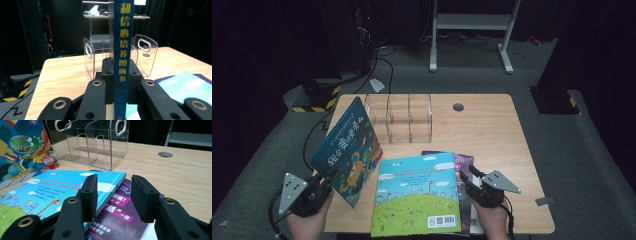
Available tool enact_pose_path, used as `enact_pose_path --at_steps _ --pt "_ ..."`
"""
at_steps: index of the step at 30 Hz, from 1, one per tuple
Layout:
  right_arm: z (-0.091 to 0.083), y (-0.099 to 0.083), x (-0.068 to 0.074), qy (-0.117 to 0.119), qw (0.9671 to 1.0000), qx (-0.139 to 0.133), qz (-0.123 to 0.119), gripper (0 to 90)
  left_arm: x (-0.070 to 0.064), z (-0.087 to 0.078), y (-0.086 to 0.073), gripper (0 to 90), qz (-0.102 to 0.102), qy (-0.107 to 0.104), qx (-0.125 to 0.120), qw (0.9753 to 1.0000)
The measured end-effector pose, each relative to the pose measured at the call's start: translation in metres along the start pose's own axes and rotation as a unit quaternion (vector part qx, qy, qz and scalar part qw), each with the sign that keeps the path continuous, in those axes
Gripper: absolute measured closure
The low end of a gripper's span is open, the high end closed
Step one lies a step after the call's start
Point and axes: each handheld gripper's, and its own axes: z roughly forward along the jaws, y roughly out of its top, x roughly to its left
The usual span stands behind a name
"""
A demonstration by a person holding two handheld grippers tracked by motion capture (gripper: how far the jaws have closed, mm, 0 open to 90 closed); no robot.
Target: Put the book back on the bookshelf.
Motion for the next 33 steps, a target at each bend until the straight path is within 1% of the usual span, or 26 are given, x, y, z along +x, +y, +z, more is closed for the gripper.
enact_pose_path --at_steps 2,5,6,8,11,15,19,22,24,27,30,33 --pt "0.000 0.000 0.001 0.001 1.0000 0.000 -0.001 56.7 0.003 0.000 -0.001 79.9 0.000 -0.003 -0.002 1.0000" --pt "0.001 0.000 0.002 0.002 1.0000 0.001 -0.002 56.7 0.004 0.000 -0.003 78.4 0.002 0.000 -0.008 1.0000" --pt "0.001 0.000 0.002 0.003 1.0000 0.001 -0.003 56.7 0.005 0.000 -0.003 77.0 0.001 0.001 -0.009 1.0000" --pt "0.001 0.000 0.002 0.003 1.0000 0.002 -0.004 56.7 0.006 0.000 -0.004 76.8 -0.008 -0.003 -0.012 0.9999" --pt "0.001 0.000 0.002 0.003 1.0000 0.002 -0.003 56.6 0.007 0.000 -0.004 78.3 -0.008 -0.008 -0.013 0.9999" --pt "0.001 0.000 0.002 0.003 1.0000 0.002 -0.003 56.3 0.003 0.001 -0.004 75.1 0.001 -0.010 -0.012 0.9999" --pt "0.001 -0.001 0.002 0.006 1.0000 0.006 -0.004 55.2 0.000 0.004 -0.005 75.0 0.008 -0.006 0.000 0.9999" --pt "0.002 -0.001 0.002 0.005 0.9999 0.010 -0.001 54.7 -0.001 0.007 -0.005 73.2 0.010 -0.011 0.002 0.9999" --pt "0.002 -0.001 0.001 0.003 0.9999 0.012 -0.001 54.9 -0.002 0.009 -0.006 71.9 0.011 -0.011 0.001 0.9999" --pt "0.002 -0.002 0.001 -0.006 0.9998 0.019 0.004 57.0 -0.004 0.012 -0.006 71.4 0.024 -0.003 0.006 0.9997" --pt "0.002 -0.003 -0.002 -0.014 0.9994 0.030 0.011 57.4 -0.003 0.015 -0.007 70.5 0.018 -0.009 0.008 0.9998" --pt "0.003 -0.005 -0.004 -0.026 0.9987 0.040 0.018 58.2 -0.003 0.018 -0.008 67.6 0.012 -0.006 0.006 0.9999"
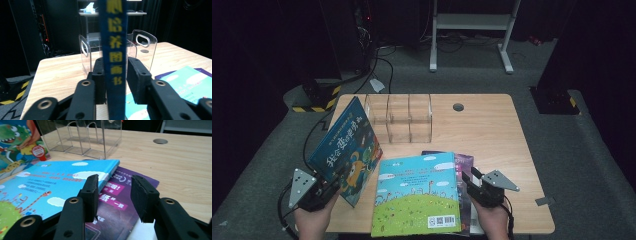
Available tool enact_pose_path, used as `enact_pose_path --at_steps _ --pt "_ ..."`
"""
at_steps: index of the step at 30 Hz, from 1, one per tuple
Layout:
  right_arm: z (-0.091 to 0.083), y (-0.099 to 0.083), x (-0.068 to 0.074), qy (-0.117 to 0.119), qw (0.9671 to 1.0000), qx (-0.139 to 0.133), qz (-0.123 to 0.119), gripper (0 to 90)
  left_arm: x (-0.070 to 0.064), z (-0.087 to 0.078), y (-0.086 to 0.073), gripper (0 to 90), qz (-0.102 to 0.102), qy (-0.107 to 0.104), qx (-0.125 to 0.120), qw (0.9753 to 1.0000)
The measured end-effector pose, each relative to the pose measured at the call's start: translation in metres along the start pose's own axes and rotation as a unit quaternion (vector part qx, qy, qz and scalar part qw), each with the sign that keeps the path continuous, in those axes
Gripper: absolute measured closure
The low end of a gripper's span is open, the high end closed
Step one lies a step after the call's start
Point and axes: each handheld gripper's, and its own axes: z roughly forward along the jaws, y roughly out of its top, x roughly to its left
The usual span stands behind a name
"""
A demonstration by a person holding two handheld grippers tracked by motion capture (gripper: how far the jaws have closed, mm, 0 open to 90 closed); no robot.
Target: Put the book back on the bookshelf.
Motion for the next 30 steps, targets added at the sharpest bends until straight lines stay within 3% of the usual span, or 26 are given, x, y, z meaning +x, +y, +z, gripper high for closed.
enact_pose_path --at_steps 15,22,30 --pt "-0.004 -0.007 -0.008 -0.025 0.9996 0.010 -0.005 58.8 0.001 0.003 0.007 70.3 0.000 0.006 -0.020 0.9998" --pt "-0.007 -0.010 -0.012 -0.033 0.9994 0.013 -0.005 58.8 0.001 0.003 0.011 78.4 0.001 0.008 -0.020 0.9998" --pt "-0.008 -0.011 -0.016 -0.028 0.9995 0.018 -0.002 60.5 0.004 0.003 0.010 80.8 -0.019 0.005 -0.019 0.9996"
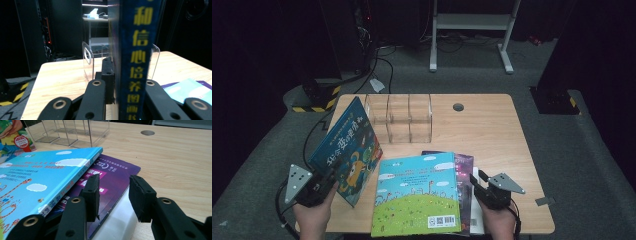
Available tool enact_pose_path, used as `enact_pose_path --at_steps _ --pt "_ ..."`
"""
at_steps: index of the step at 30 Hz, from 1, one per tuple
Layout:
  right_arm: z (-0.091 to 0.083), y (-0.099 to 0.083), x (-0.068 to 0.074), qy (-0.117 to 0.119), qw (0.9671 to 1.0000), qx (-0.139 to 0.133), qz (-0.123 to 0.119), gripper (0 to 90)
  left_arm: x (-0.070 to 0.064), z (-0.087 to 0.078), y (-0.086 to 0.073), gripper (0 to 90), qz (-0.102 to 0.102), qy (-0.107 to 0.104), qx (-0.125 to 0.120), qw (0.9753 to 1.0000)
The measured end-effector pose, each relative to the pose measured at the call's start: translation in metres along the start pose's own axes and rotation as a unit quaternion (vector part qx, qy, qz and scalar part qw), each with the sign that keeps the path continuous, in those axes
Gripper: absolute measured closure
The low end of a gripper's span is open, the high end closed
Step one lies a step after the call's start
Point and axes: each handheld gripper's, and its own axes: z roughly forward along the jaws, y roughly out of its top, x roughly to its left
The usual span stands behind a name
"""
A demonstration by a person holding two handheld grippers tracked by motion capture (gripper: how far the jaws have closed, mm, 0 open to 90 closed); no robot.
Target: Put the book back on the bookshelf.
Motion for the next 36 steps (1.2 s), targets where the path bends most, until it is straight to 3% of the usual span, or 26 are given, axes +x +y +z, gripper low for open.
enact_pose_path --at_steps 3,6,10,13,16,19,26,30,36 --pt "0.003 0.004 -0.005 -0.009 0.9999 0.004 -0.009 57.4 0.000 0.000 -0.001 81.2 -0.001 0.001 -0.003 1.0000" --pt "0.003 0.006 -0.010 -0.025 0.9987 0.020 -0.041 56.1 0.000 0.001 0.000 82.1 -0.003 -0.009 -0.003 1.0000" --pt "0.001 -0.001 -0.017 -0.031 0.9992 0.012 -0.023 56.2 -0.004 0.002 0.003 82.2 0.006 -0.026 0.003 0.9996" --pt "0.002 -0.012 -0.018 -0.031 0.9994 0.007 -0.016 56.5 -0.008 0.004 0.008 82.6 0.002 -0.025 -0.001 0.9997" --pt "-0.001 -0.010 -0.022 -0.031 0.9994 0.002 -0.018 56.4 -0.011 0.006 0.017 83.0 0.003 -0.015 -0.003 0.9999" --pt "-0.005 -0.009 -0.027 -0.032 0.9994 -0.010 -0.002 56.8 -0.012 0.010 0.028 83.2 -0.002 -0.010 0.000 0.9999" --pt "-0.007 -0.009 -0.029 -0.024 0.9996 -0.014 -0.009 57.1 -0.004 0.015 0.060 83.3 -0.019 -0.003 -0.010 0.9998" --pt "-0.010 -0.007 -0.031 -0.021 0.9995 -0.021 -0.007 57.2 -0.002 0.027 0.074 83.2 -0.019 0.012 -0.015 0.9996" --pt "-0.013 -0.007 -0.032 -0.022 0.9994 -0.026 -0.002 57.8 -0.003 0.061 0.087 83.2 -0.020 0.021 -0.018 0.9994"
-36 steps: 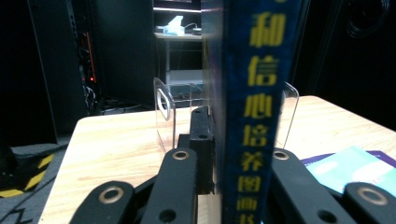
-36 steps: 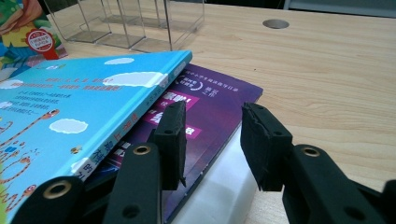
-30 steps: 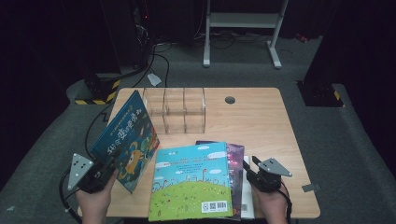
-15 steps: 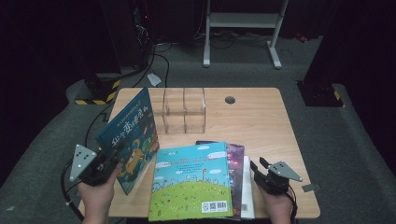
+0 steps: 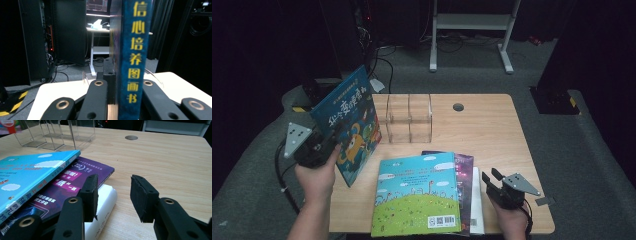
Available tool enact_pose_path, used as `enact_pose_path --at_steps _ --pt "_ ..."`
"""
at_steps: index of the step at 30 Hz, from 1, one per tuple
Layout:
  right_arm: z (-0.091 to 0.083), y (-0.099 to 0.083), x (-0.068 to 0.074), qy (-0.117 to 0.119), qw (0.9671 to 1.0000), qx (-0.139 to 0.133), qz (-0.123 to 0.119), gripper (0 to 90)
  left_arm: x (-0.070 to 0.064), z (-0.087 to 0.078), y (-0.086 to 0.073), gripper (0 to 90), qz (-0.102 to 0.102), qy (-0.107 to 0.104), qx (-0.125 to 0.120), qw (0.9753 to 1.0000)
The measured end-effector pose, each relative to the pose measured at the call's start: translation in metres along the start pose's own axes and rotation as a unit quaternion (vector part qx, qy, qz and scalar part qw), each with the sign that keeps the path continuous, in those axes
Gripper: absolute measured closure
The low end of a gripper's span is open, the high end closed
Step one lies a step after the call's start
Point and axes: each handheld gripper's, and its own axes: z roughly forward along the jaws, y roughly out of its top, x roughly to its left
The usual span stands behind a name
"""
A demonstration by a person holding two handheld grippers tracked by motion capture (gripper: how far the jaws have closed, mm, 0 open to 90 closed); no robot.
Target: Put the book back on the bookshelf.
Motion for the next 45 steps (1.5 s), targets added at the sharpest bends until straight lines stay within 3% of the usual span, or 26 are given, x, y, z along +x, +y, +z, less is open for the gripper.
enact_pose_path --at_steps 11,18,23,34,45 --pt "-0.001 -0.002 0.000 -0.002 1.0000 0.002 0.005 58.6 -0.001 0.054 0.000 83.2 0.001 0.033 0.003 0.9994" --pt "-0.003 -0.002 -0.004 -0.002 0.9999 0.000 0.010 58.7 0.006 0.076 -0.003 83.2 -0.005 0.048 0.001 0.9989" --pt "-0.004 -0.001 -0.005 -0.002 0.9998 -0.003 0.019 59.0 0.007 0.092 -0.008 83.2 0.005 0.065 0.003 0.9978" --pt "-0.002 -0.002 -0.001 0.002 0.9999 -0.001 0.015 59.2 0.007 0.113 -0.024 83.2 0.008 0.082 -0.004 0.9966" --pt "-0.004 -0.001 0.000 0.006 0.9999 -0.004 0.013 59.6 0.003 0.118 -0.041 83.2 0.003 0.084 -0.026 0.9961"
